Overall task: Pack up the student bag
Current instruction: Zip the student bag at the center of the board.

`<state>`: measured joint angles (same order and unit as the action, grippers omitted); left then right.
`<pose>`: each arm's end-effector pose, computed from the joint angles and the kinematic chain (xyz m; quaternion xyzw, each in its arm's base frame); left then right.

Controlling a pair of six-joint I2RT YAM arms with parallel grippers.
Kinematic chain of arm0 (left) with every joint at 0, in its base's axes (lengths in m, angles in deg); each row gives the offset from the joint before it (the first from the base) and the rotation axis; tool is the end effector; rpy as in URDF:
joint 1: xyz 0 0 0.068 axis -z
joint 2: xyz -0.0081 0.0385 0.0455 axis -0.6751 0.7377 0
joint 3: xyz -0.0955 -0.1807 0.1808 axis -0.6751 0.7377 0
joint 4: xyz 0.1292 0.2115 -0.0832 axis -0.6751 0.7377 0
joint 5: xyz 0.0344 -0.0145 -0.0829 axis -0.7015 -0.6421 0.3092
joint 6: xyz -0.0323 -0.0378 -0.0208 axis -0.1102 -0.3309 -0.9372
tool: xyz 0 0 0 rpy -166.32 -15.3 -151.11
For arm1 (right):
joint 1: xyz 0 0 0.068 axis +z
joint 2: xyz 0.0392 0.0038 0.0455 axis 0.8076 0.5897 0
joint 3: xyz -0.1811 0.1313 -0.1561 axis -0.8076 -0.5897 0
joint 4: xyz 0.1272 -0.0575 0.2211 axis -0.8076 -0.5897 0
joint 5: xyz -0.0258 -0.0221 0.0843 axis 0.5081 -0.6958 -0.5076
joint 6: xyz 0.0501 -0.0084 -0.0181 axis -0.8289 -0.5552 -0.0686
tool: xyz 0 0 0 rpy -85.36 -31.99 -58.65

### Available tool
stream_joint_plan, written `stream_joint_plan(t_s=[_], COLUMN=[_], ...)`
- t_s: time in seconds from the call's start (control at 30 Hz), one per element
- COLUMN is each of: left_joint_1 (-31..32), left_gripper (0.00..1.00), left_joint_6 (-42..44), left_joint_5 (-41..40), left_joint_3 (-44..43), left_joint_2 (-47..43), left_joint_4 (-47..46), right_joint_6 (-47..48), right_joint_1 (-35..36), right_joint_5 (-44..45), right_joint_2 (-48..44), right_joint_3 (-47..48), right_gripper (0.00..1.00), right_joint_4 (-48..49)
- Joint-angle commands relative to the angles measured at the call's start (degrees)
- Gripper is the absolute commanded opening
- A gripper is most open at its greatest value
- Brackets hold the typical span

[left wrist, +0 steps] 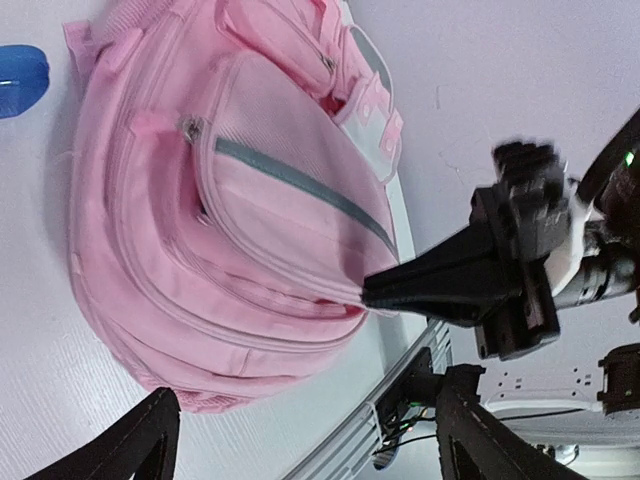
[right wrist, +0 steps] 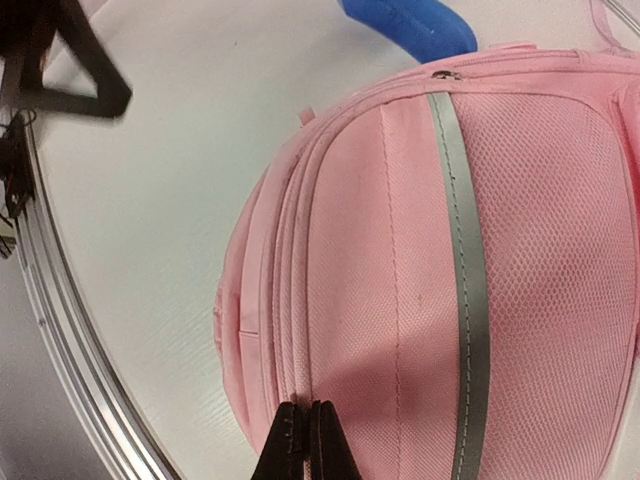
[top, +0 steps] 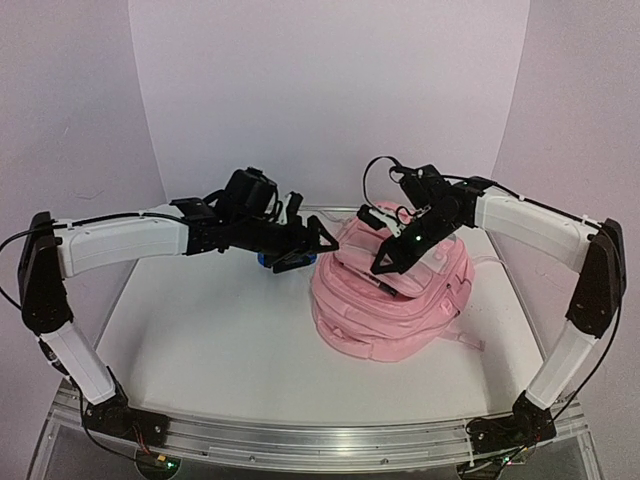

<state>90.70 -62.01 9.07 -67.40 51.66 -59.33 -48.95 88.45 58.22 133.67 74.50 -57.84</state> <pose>0.2475 -0.2945 0.3025 0.0744 0.8670 -0.4481 0.2046 0.2896 0.2195 0.2952 -0.4418 0.8246 0.2714 0.2264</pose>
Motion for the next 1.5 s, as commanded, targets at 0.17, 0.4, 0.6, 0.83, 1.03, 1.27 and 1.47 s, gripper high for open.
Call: stream_joint_plan(t_s=[0.17, 0.4, 0.6, 0.83, 1.03, 1.27, 1.47], left_joint_1=[-6.0, -6.1, -5.3, -4.6, -2.1, -0.6, 1.0], left_gripper=[1.0, 0.82, 0.66, 0.7, 0.75, 0.71, 0.59], left_joint_6=[5.5, 6.4, 22.8, 43.8, 52.3, 56.8, 62.3], left_joint_5=[4.2, 10.2, 15.9, 14.6, 12.8, 11.9, 9.0], left_joint_3=[-5.9, -17.5, -21.3, -18.9, -22.1, -26.5, -27.6], left_joint_2=[8.5, 19.7, 21.3, 19.3, 21.5, 25.3, 26.6], left_joint_4=[2.2, 2.5, 6.7, 10.5, 10.5, 14.2, 15.4], right_joint_6=[18.6, 21.2, 22.2, 22.2, 21.5, 21.5, 21.2], right_joint_1=[-2.8, -3.1, -4.2, -4.8, -4.8, -4.8, -4.9], right_joint_5=[8.3, 10.7, 10.6, 8.8, 7.9, 7.4, 6.8], right_joint_2=[-6.6, -7.8, -9.2, -9.4, -9.6, -9.4, -8.5], right_joint_3=[-10.2, -15.1, -16.2, -15.7, -15.6, -15.2, -14.7], right_gripper=[0.0, 0.0, 0.0, 0.0, 0.0, 0.0, 0.0], right_joint_4=[-9.3, -9.0, -9.3, -9.3, -9.4, -9.5, -9.5])
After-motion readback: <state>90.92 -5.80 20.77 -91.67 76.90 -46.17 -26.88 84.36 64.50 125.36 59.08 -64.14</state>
